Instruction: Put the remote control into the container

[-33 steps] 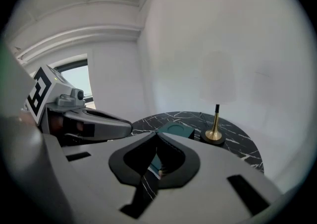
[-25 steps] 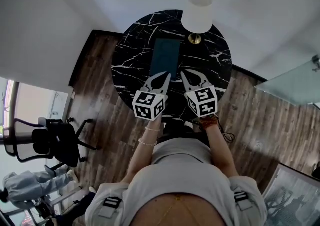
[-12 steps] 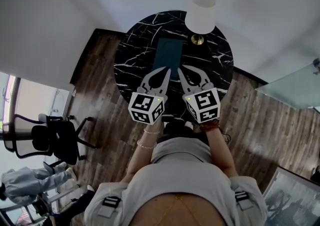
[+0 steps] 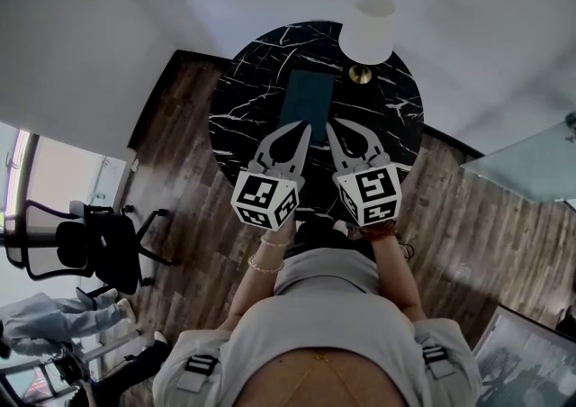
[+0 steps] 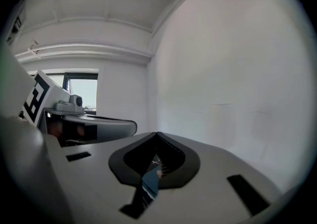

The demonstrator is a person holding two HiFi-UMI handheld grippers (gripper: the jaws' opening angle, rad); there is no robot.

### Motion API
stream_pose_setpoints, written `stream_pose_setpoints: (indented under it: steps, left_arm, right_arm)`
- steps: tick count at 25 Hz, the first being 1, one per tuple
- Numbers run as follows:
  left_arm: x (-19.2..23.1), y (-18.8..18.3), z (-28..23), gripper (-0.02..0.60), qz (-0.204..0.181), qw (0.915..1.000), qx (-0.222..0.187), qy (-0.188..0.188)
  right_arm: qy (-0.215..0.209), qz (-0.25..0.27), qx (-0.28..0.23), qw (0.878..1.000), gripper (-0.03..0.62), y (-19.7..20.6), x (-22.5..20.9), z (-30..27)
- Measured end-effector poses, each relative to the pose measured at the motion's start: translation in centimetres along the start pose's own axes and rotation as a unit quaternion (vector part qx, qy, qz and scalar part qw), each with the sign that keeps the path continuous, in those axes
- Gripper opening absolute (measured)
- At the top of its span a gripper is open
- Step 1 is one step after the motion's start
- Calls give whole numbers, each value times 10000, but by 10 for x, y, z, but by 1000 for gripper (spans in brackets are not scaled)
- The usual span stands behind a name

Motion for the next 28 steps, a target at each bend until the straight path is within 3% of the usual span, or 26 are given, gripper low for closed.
stream_pose_setpoints:
  steps: [28]
  left_arm:
    - [-8, -5, 1, 5, -291, 9996, -8, -35]
  right_arm:
    - [46, 56, 28, 10000, 12, -2, 0, 7]
Point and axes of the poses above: the fingertips, and each gripper's own axes: z backward along the fingers, x to its left, y out of its underside, the point moved 5 cm from there along z, backward along the fingers, and after that the axes turned 5 degrees about x, right-handed, at the moved point
